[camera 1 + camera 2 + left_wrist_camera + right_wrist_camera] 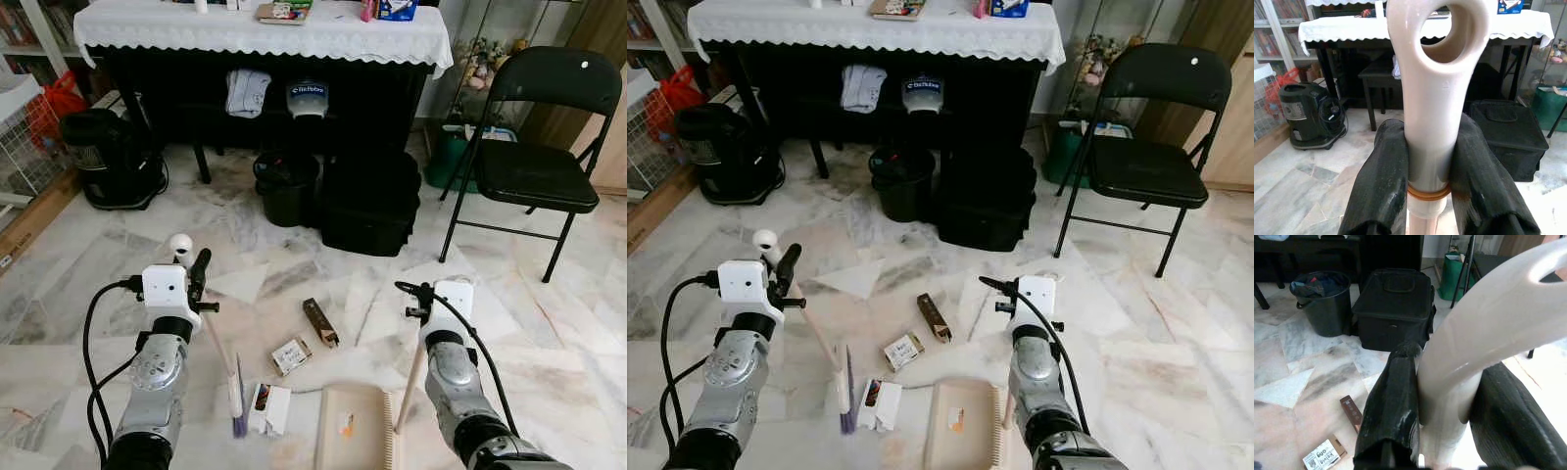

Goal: Sweep floor

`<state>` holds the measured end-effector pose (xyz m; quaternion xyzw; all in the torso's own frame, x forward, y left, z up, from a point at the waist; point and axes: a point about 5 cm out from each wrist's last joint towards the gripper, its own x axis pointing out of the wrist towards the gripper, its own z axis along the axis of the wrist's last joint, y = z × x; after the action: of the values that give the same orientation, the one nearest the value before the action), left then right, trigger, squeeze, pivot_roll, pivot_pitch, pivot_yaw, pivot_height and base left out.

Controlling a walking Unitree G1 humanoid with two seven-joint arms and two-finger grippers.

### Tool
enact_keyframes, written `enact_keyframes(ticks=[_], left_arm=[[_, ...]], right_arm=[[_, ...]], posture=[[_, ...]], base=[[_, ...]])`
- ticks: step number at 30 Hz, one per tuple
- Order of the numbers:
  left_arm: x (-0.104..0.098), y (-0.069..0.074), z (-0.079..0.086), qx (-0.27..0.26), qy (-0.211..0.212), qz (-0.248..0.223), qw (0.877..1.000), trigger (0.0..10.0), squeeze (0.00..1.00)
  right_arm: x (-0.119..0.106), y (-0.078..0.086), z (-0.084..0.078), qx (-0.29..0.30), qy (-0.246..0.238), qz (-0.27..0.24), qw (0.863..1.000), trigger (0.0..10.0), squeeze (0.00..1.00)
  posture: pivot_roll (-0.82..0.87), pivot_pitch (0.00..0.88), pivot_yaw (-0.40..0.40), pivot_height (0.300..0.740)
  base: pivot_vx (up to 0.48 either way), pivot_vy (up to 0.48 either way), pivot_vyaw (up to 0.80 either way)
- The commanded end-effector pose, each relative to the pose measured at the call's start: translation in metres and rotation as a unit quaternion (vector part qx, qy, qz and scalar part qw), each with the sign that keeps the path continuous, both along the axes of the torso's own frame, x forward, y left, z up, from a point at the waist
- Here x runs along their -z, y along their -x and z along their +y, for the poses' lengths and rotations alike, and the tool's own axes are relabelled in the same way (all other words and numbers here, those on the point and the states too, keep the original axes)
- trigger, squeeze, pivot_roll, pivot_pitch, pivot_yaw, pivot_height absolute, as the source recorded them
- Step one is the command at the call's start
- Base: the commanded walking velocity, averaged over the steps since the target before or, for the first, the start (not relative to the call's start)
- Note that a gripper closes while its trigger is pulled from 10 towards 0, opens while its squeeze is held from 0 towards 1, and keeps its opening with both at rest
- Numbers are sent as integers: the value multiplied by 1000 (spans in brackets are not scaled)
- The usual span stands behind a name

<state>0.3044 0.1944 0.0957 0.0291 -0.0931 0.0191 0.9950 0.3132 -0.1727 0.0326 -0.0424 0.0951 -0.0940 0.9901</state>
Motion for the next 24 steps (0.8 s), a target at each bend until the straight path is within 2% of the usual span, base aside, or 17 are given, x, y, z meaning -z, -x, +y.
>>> enact_keyframes(ticks=[1, 10, 14, 19, 24], left_arm=[[-1, 2, 1, -1, -1, -12, 1000, 10000, 0], [7, 5, -1, 9, -5, 5, 1000, 10000, 0], [8, 6, -1, 21, -40, 7, 999, 10000, 0], [11, 6, -2, 28, -50, 14, 998, 10000, 0], [23, 10, -5, 46, -58, 42, 996, 10000, 0]], right_arm=[[4, 4, -3, -2, 12, 4, 1000, 10000, 0], [9, 9, -5, -4, 21, 13, 1000, 10000, 0], [8, 8, -3, -5, 21, 11, 1000, 10000, 0], [7, 8, -2, -5, 20, 9, 1000, 10000, 0], [8, 8, -1, -5, 18, 10, 1000, 10000, 0]], posture=[[121, 22, -24, 740], [122, 30, -27, 740], [122, 33, -25, 740], [124, 34, -24, 740], [124, 36, -22, 740]], base=[[0, 0, 0], [0, 0, 0], [0, 0, 0], [0, 0, 0], [0, 0, 0]])
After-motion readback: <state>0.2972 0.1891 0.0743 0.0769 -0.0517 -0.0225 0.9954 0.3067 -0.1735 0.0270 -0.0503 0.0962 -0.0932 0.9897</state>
